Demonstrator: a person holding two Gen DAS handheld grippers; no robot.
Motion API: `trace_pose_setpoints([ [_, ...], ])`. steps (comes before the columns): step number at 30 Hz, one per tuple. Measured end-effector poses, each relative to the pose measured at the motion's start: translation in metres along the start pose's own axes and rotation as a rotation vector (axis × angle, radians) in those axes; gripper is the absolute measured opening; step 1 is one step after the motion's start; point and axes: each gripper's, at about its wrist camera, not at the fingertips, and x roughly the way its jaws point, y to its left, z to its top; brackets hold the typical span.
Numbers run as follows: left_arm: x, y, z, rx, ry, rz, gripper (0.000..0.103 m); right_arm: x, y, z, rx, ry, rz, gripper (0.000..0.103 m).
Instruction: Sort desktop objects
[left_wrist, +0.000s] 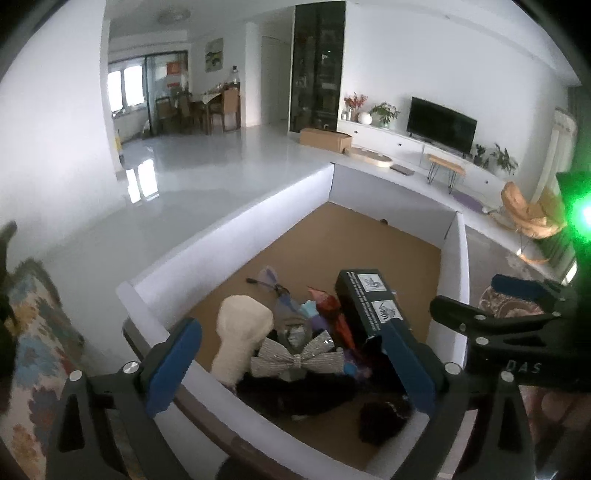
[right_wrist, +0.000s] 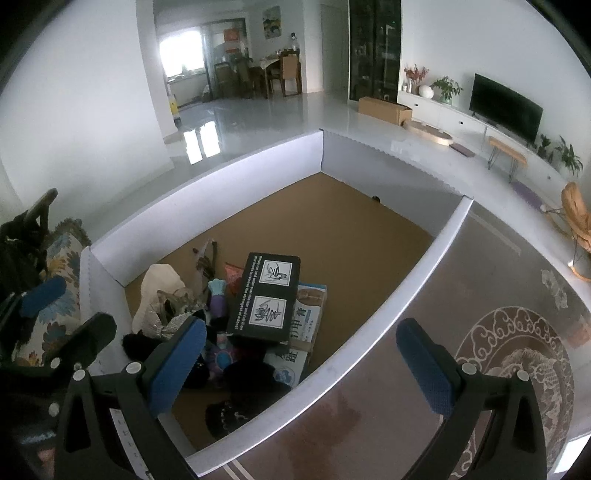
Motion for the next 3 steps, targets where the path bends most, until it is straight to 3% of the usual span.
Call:
trace_pose_setpoints([
  [3,-0.0038,-0.0023,-0.0006,0.007,-0.028,0.017,0.103,0.0005,-0.0001,0.0006,-0.004,-0.001,0.002,0.103],
])
